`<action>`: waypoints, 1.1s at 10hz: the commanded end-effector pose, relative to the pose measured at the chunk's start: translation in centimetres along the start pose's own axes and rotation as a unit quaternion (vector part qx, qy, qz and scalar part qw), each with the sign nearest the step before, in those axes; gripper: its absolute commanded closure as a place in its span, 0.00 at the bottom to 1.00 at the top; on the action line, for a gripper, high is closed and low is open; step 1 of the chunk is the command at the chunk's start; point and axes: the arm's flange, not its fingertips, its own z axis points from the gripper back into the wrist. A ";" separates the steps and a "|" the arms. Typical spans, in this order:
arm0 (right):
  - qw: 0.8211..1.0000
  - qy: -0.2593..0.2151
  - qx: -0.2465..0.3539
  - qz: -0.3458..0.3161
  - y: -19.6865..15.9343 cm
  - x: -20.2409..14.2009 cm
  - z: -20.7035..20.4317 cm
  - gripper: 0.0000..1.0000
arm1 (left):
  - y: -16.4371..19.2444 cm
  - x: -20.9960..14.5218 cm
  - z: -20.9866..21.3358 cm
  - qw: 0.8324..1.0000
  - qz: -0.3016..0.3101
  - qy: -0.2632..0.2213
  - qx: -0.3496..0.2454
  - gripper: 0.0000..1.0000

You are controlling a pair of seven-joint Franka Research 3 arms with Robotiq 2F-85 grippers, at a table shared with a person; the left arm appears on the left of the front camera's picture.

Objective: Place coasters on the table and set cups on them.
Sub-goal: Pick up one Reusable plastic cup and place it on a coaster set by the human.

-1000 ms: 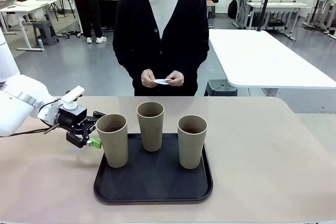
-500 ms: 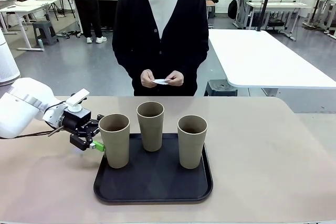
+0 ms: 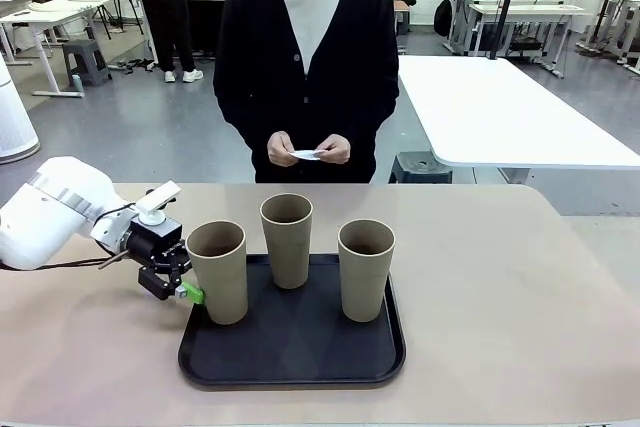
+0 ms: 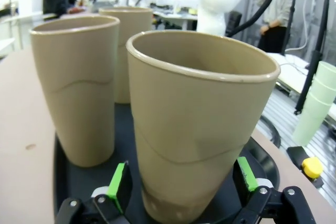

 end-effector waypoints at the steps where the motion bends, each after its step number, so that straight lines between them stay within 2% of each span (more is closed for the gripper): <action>1: 1.000 -0.002 0.005 0.001 0.0 0.1 0.0 0.00 | -0.2 0.0 -0.4 1.000 0.009 0.001 -0.019 0.00; 11: 1.000 -0.002 0.005 0.001 0.0 0.1 0.0 0.00 | 0.4 0.5 -4.8 0.998 -0.040 0.003 -0.052 0.00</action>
